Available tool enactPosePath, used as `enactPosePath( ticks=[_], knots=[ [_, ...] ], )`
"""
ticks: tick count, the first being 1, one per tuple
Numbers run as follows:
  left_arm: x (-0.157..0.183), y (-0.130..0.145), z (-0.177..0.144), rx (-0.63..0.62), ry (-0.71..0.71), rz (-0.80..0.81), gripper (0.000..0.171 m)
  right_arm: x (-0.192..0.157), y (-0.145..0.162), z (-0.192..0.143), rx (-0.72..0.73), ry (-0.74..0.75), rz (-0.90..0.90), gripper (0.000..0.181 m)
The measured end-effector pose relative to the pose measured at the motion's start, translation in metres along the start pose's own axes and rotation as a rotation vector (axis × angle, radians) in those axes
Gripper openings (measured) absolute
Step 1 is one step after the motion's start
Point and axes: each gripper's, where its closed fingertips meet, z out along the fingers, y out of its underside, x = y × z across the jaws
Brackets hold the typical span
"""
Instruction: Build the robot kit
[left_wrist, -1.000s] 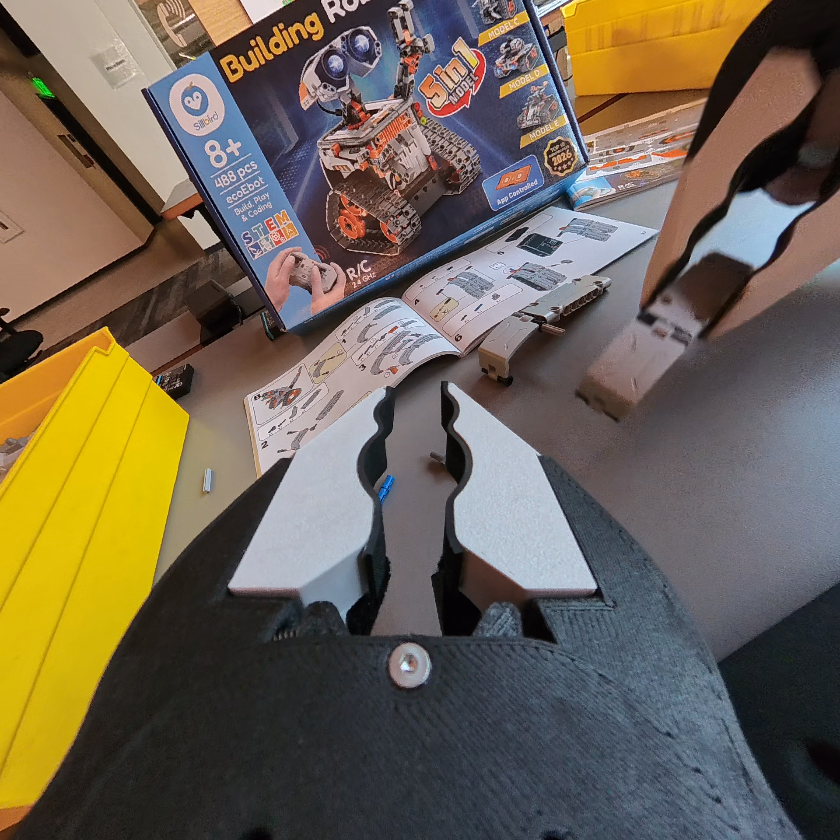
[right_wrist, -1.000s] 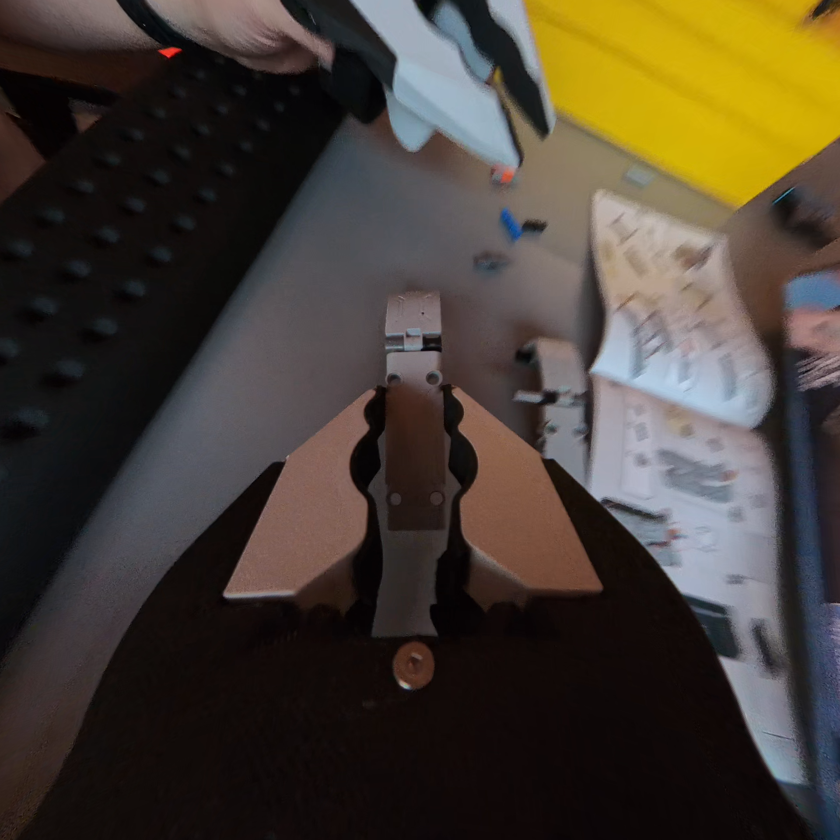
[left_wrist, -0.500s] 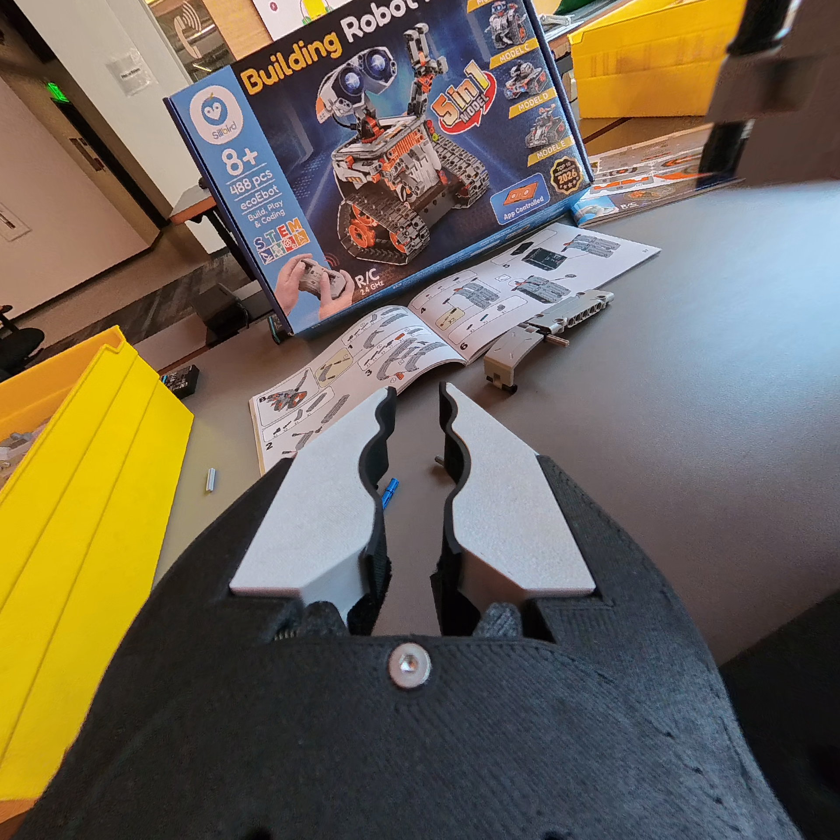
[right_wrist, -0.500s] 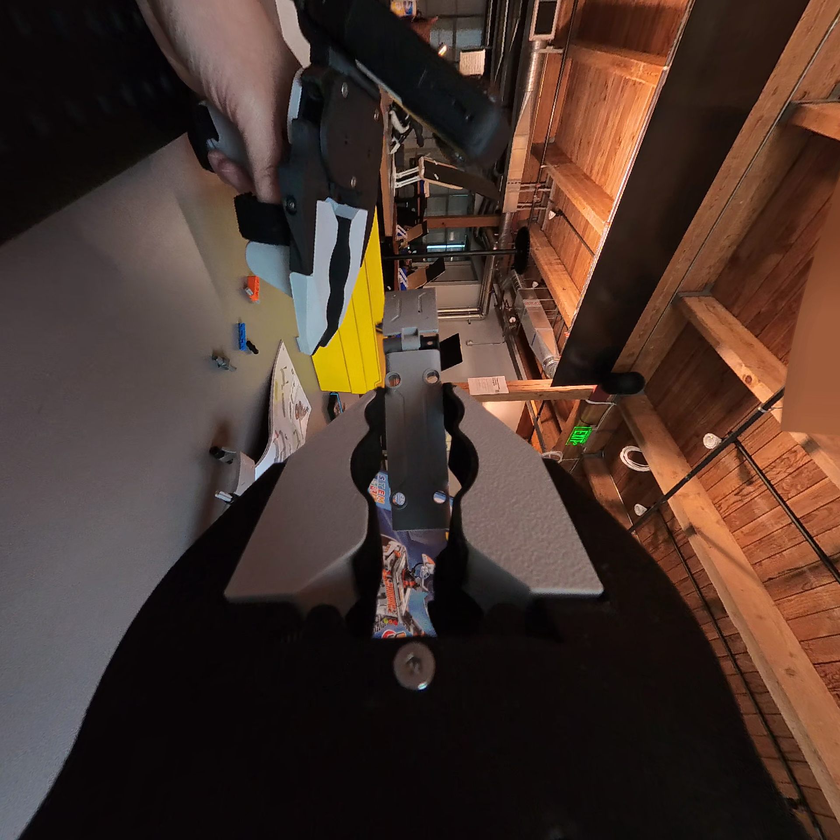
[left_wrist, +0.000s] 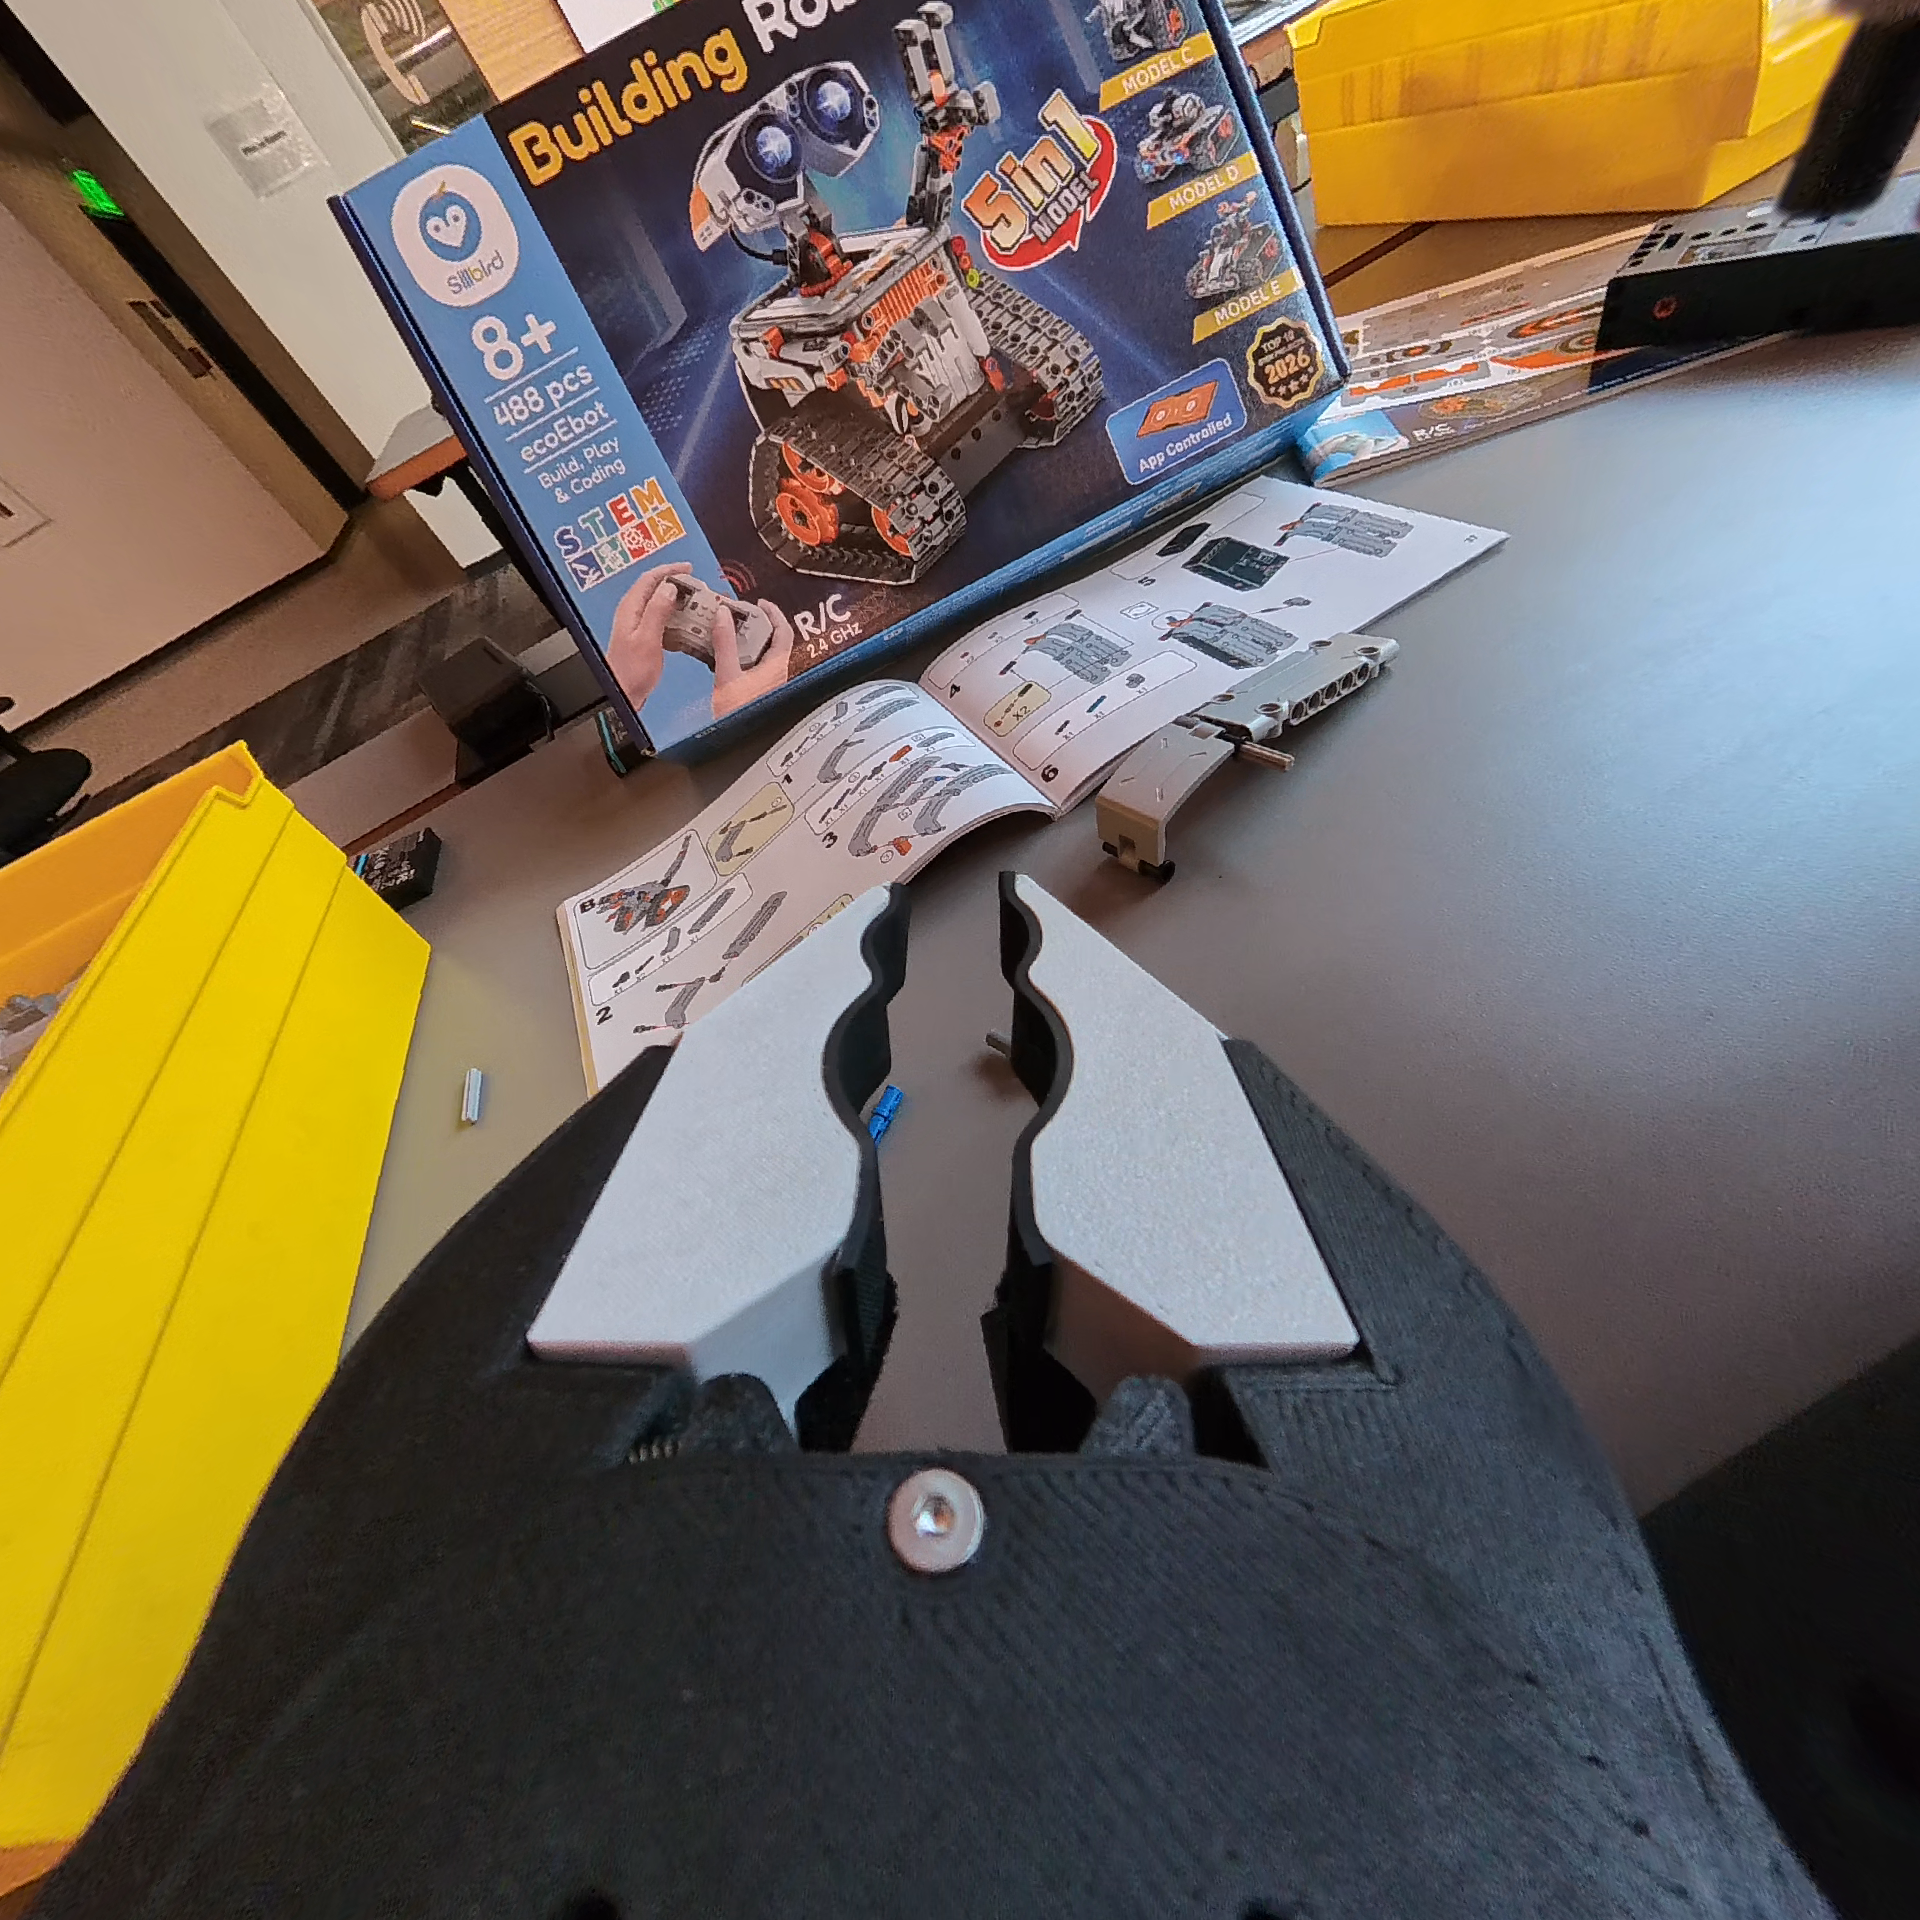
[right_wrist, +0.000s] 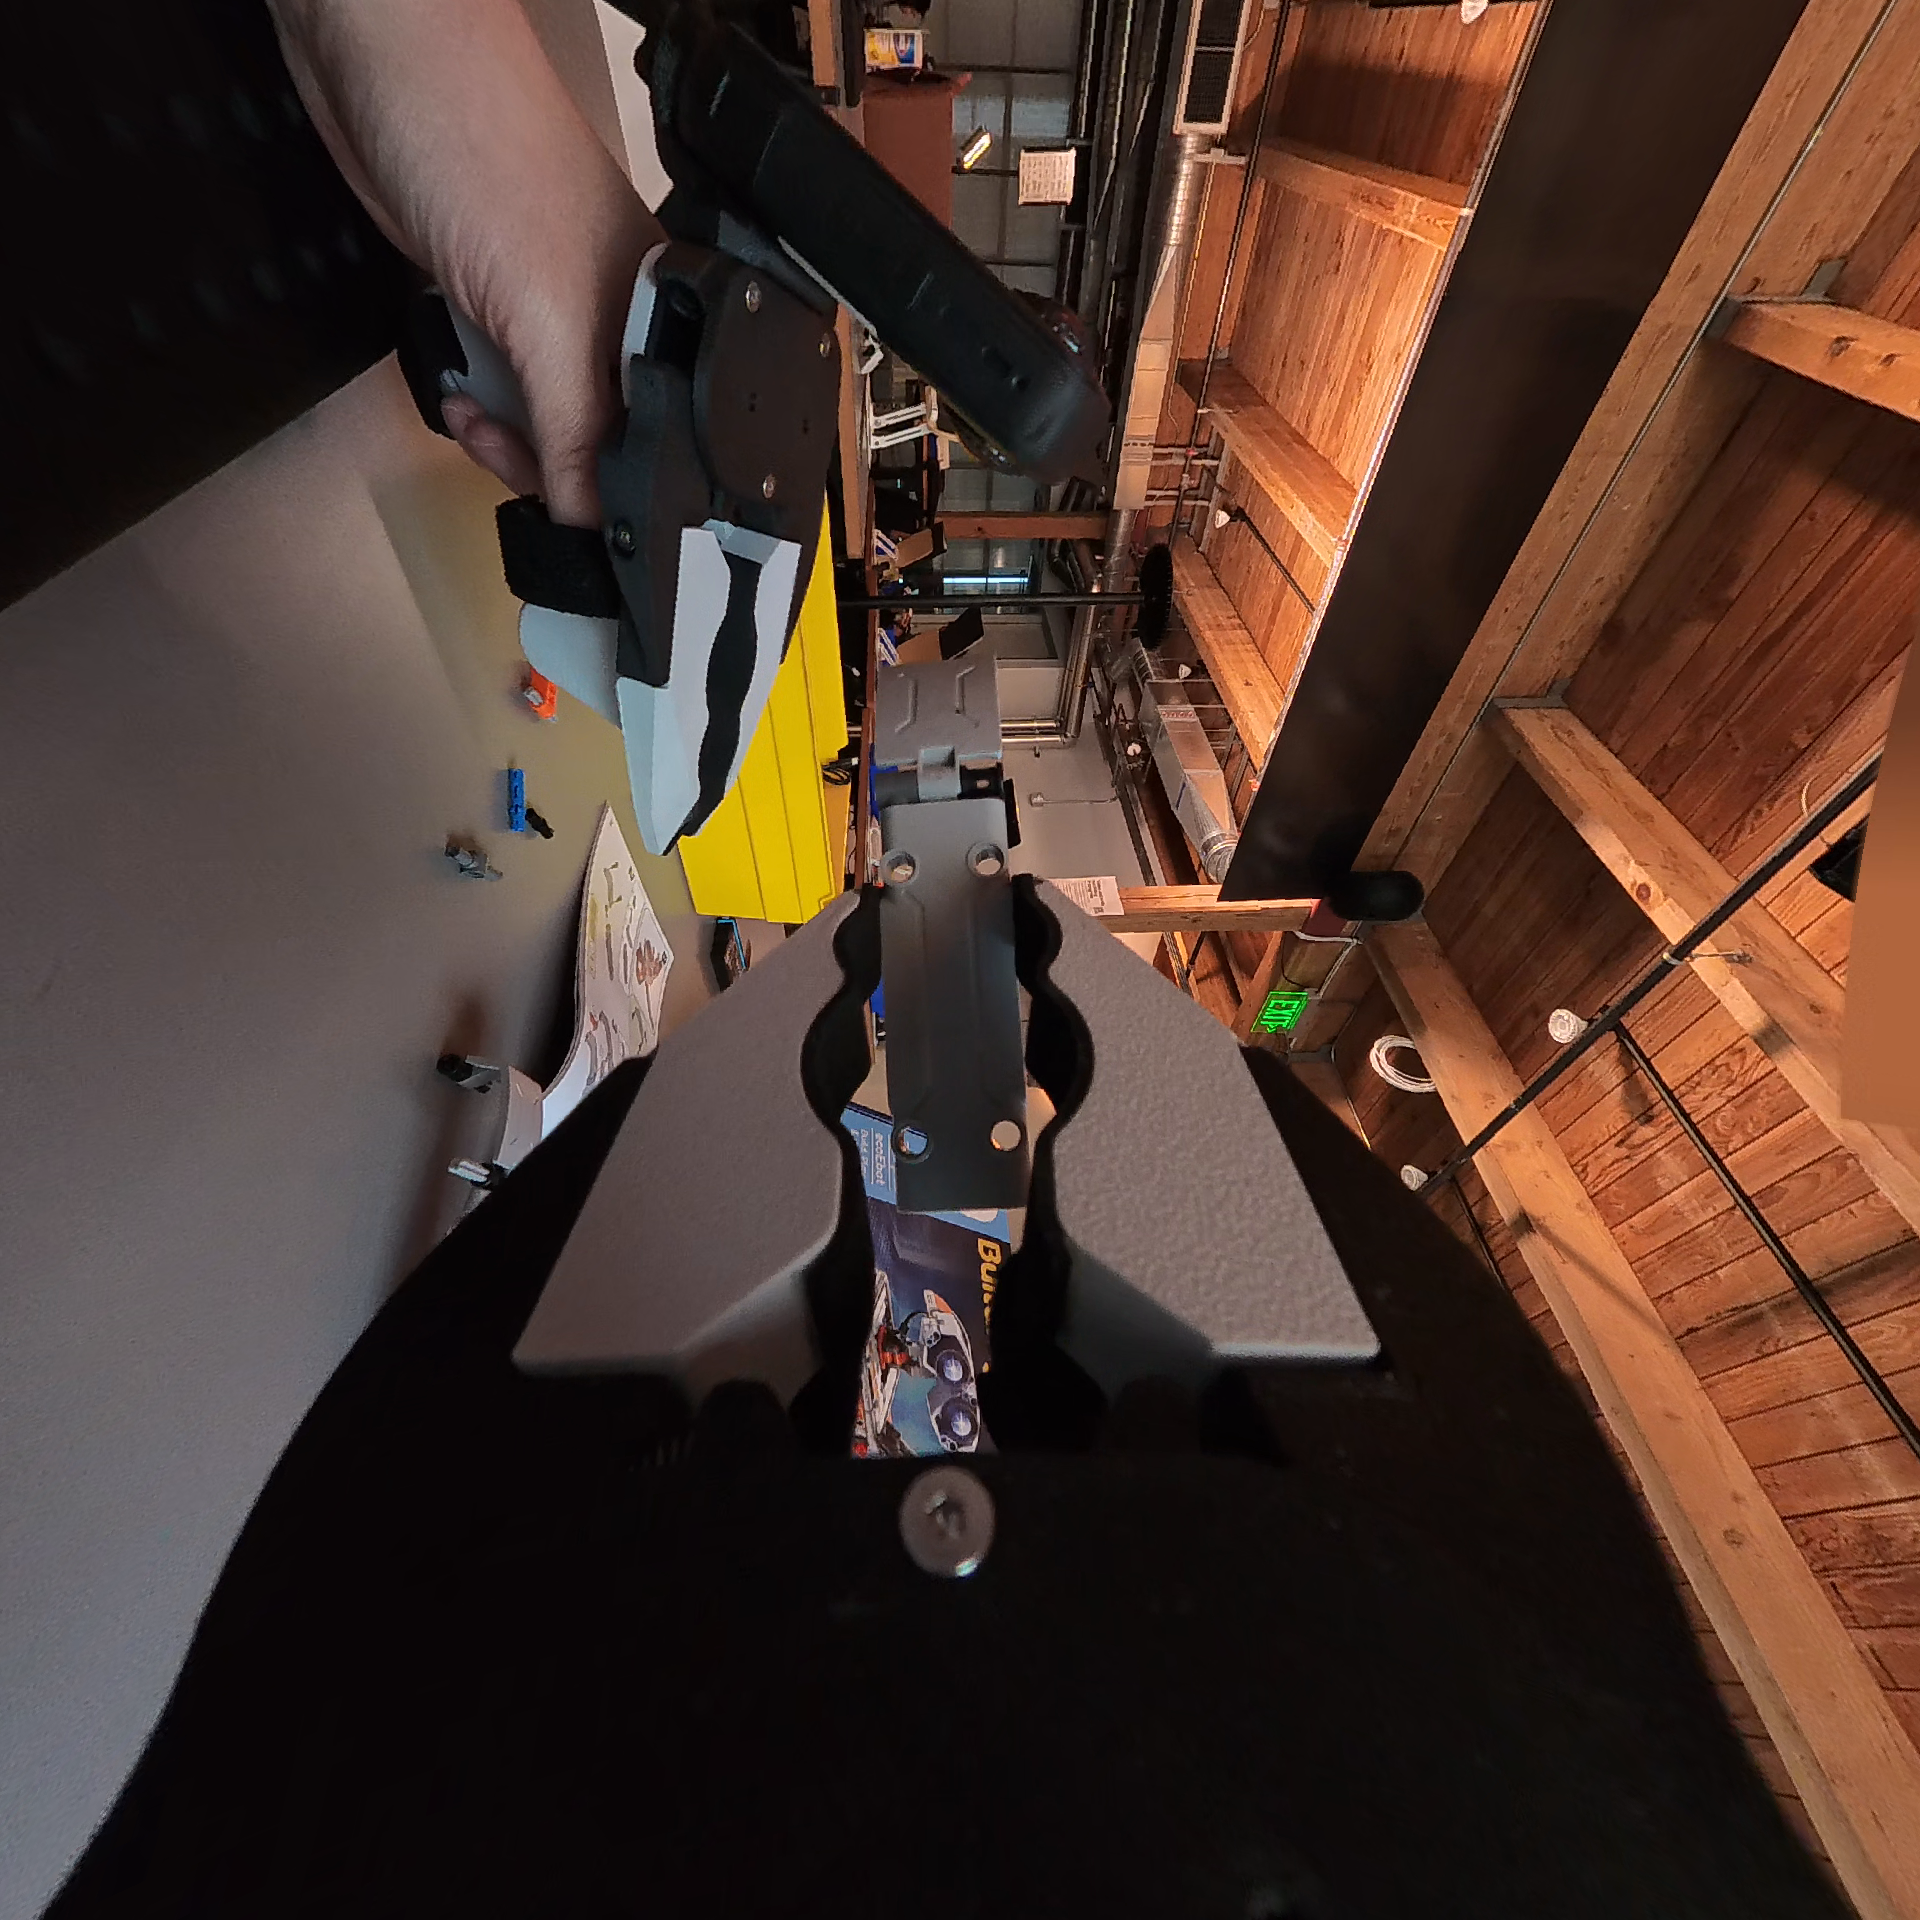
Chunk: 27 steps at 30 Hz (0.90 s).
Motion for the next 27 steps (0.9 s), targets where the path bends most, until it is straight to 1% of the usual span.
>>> enactPosePath(
  ticks=[16,20,22,23,24,25,27],
  knots=[
    [0.000,0.000,0.000,0.002,-0.005,0.005,0.015,-0.011,0.011,0.002,-0.031,-0.050,0.018,0.025],
    [-0.001,-0.001,0.000,0.004,-0.006,0.004,0.015,-0.012,0.013,0.002,-0.040,-0.048,-0.002,0.025],
    [0.000,-0.001,0.000,0.004,-0.006,0.005,0.015,-0.018,0.014,0.003,-0.037,-0.084,0.032,0.025],
    [0.000,-0.001,0.000,0.004,-0.006,0.006,0.015,-0.027,0.017,0.005,-0.037,-0.142,0.079,0.025],
    [0.000,-0.001,0.000,0.004,-0.006,0.006,0.015,-0.043,0.021,0.006,-0.035,-0.247,0.177,0.025],
    [0.000,-0.001,0.000,0.003,-0.007,0.006,0.015,-0.063,0.023,0.005,-0.028,-0.382,0.338,0.025],
    [-0.001,-0.001,0.000,0.005,-0.007,0.006,0.015,-0.094,0.018,-0.004,0.013,-0.663,0.761,0.025]
  ],
)
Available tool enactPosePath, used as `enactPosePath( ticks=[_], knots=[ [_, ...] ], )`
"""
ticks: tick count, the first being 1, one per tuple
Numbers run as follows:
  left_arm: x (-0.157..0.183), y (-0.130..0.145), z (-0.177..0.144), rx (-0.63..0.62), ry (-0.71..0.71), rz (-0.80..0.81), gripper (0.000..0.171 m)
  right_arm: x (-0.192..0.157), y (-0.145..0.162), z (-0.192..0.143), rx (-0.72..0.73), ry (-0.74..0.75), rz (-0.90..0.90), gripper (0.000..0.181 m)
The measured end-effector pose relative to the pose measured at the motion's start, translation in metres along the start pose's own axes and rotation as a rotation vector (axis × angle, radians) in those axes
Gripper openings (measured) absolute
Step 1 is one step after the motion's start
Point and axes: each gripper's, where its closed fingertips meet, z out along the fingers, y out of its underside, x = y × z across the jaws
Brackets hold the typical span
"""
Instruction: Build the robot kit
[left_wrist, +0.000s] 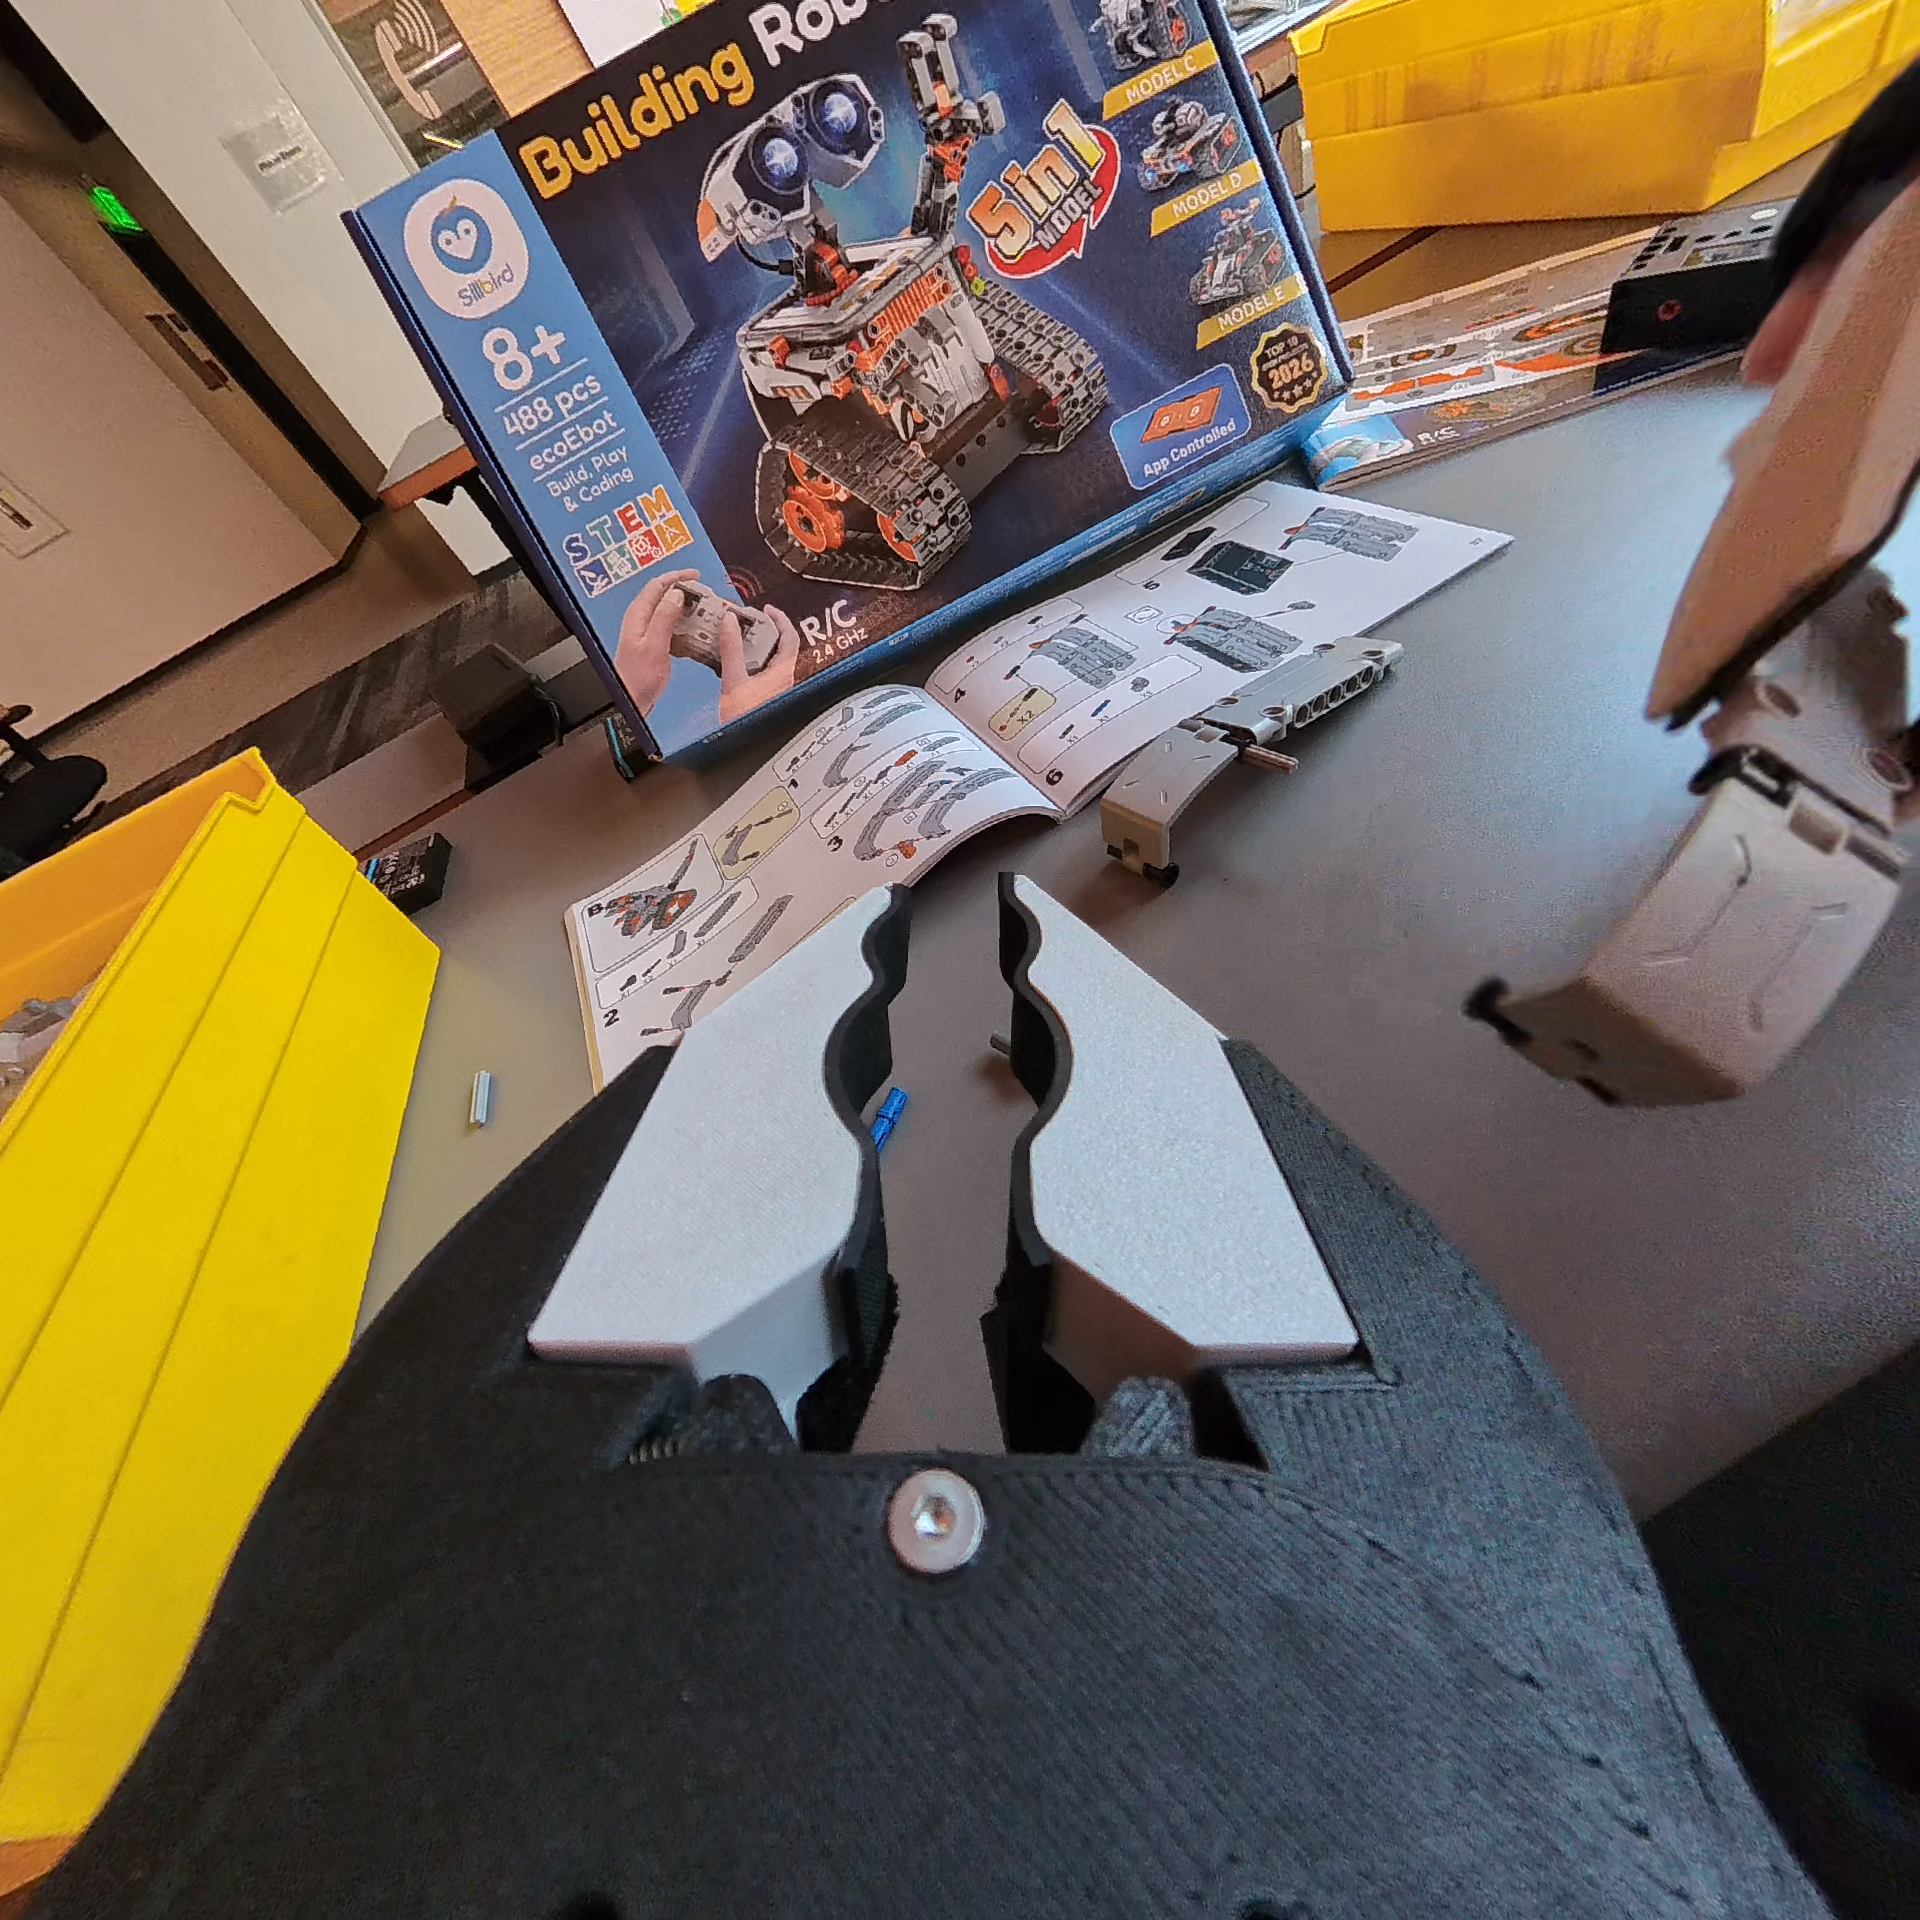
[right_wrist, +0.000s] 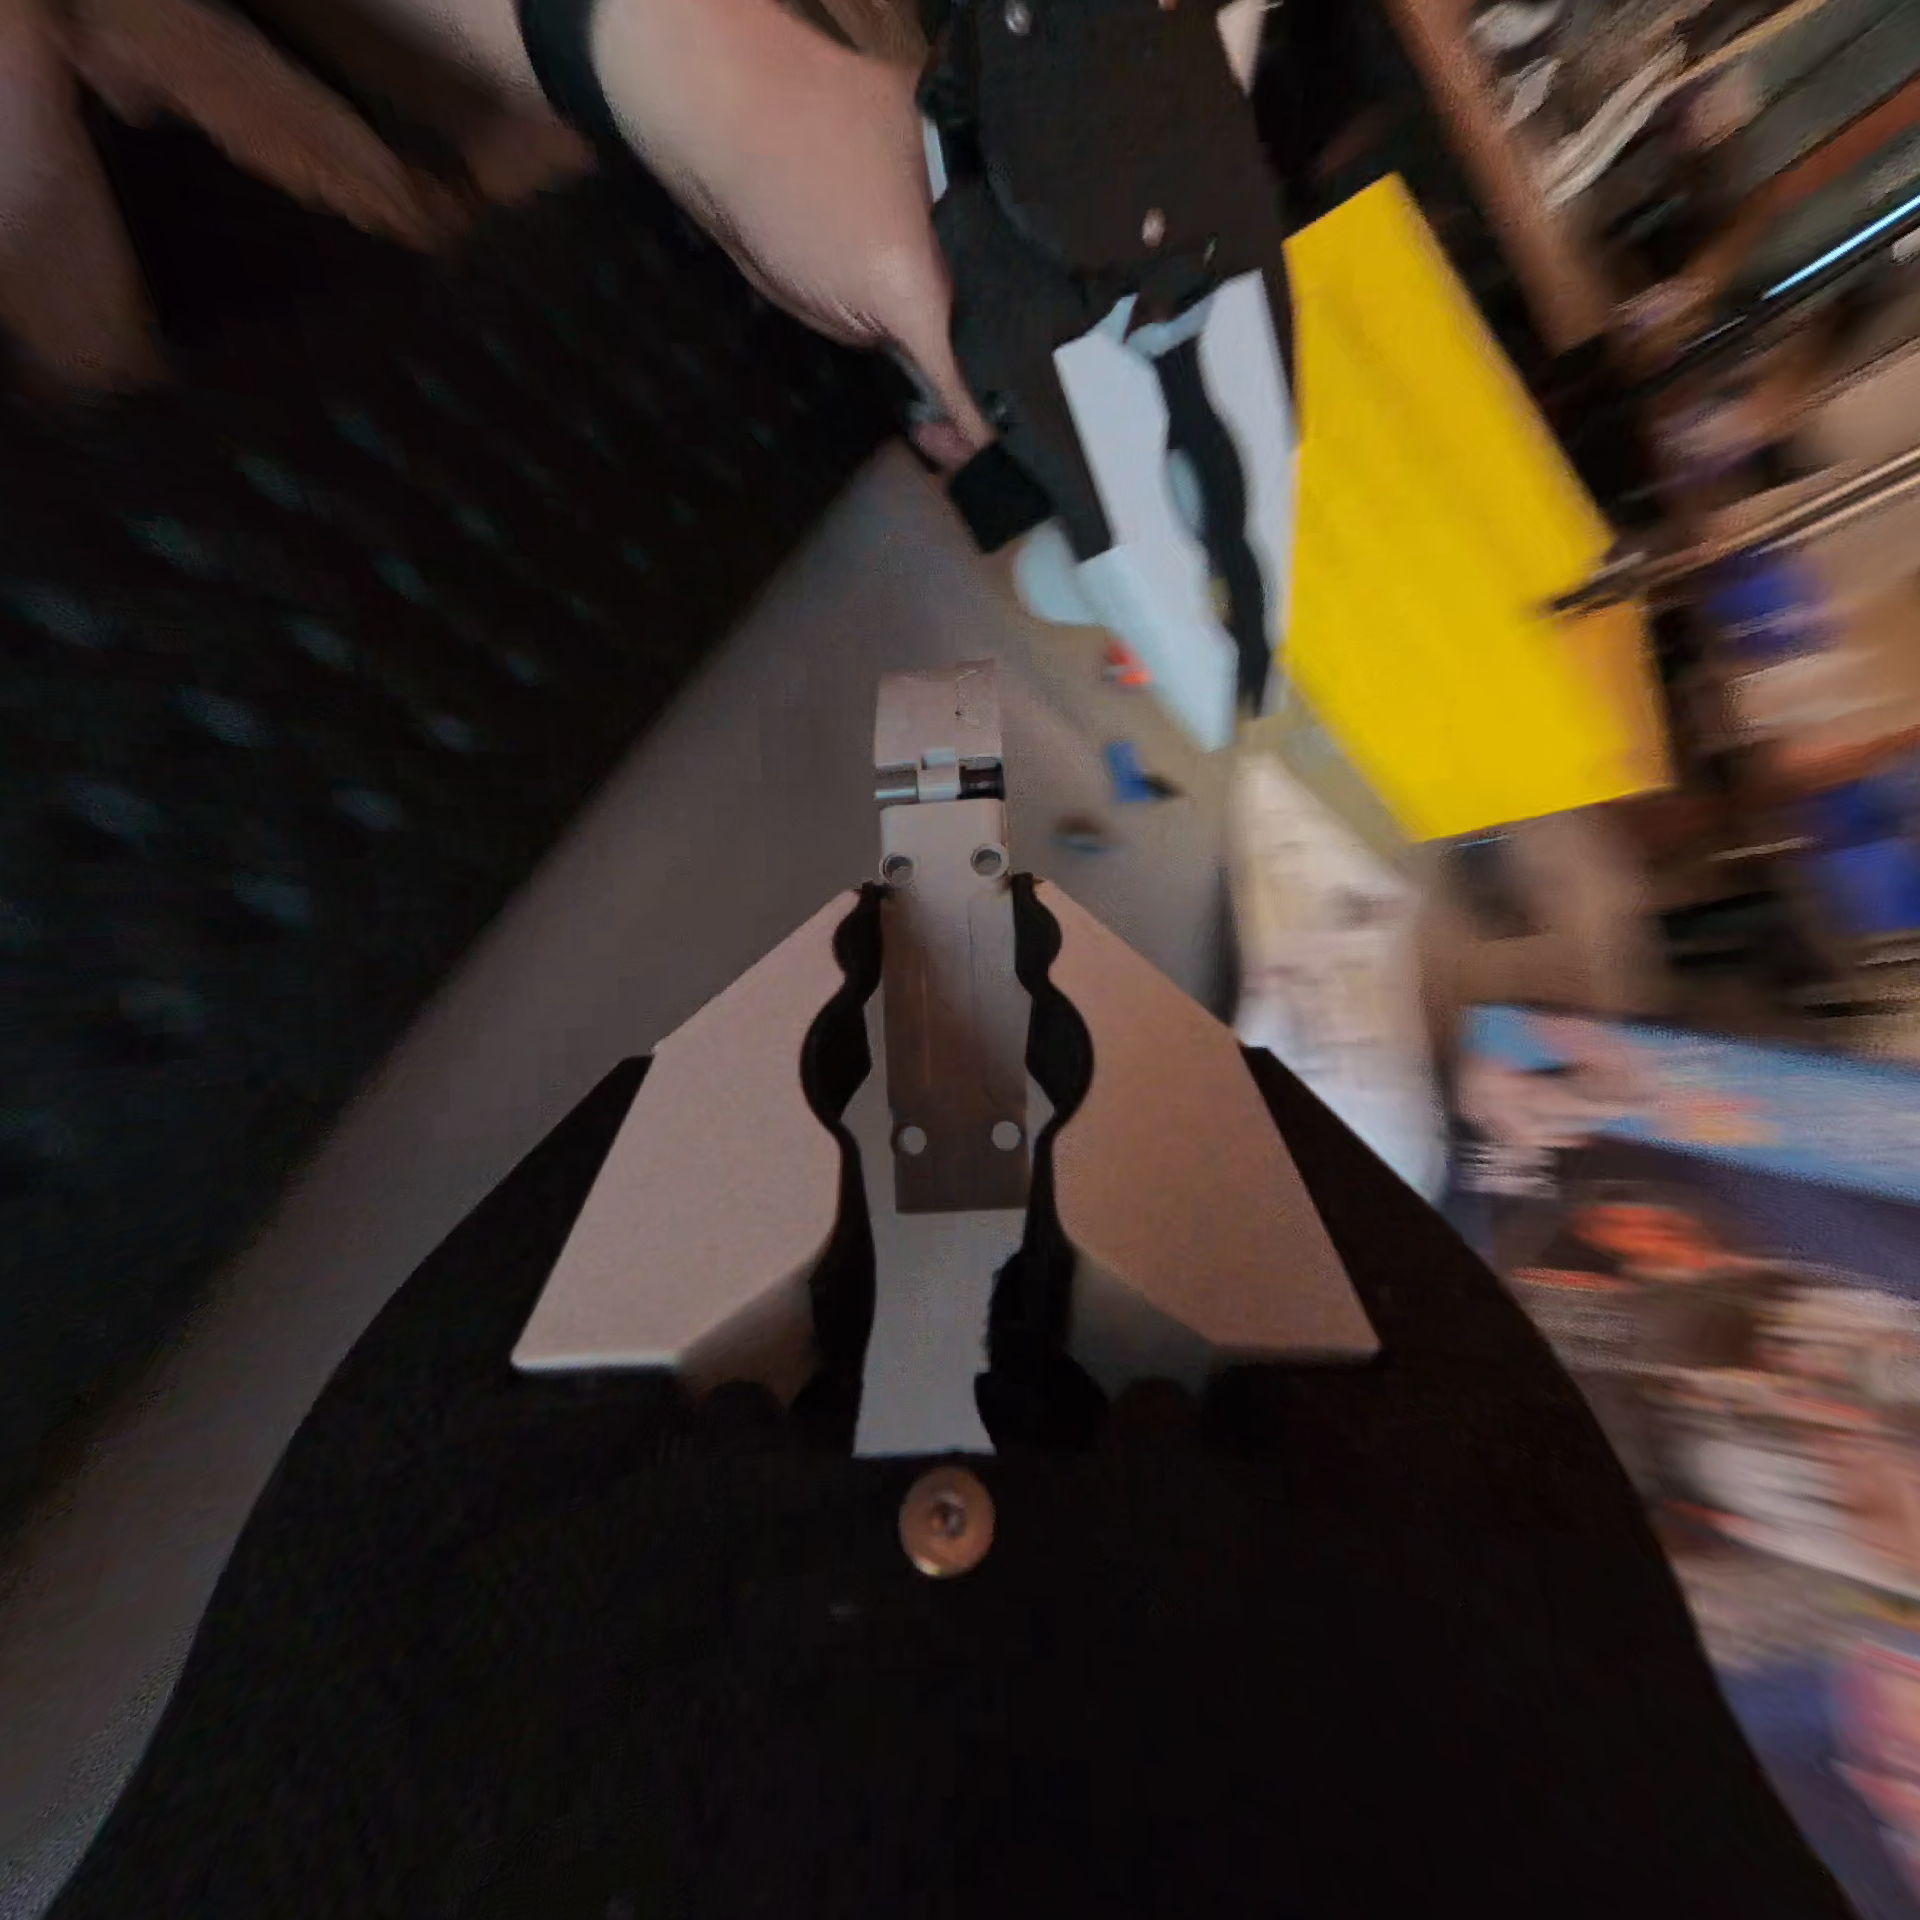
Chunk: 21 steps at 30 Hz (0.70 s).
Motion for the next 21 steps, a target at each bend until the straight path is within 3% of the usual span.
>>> enactPosePath(
  ticks=[2,10,21],
  knots=[
    [0.000,0.000,0.000,0.002,0.001,0.001,0.015,-0.008,0.007,-0.002,0.085,-0.148,0.237,0.025],
    [0.000,-0.002,-0.001,0.011,0.001,-0.004,0.015,-0.009,0.057,-0.004,0.041,-0.258,0.541,0.025],
    [-0.004,-0.001,0.000,0.010,-0.011,-0.022,0.016,-0.010,0.074,0.005,-0.009,-0.269,0.603,0.025]
  ],
)
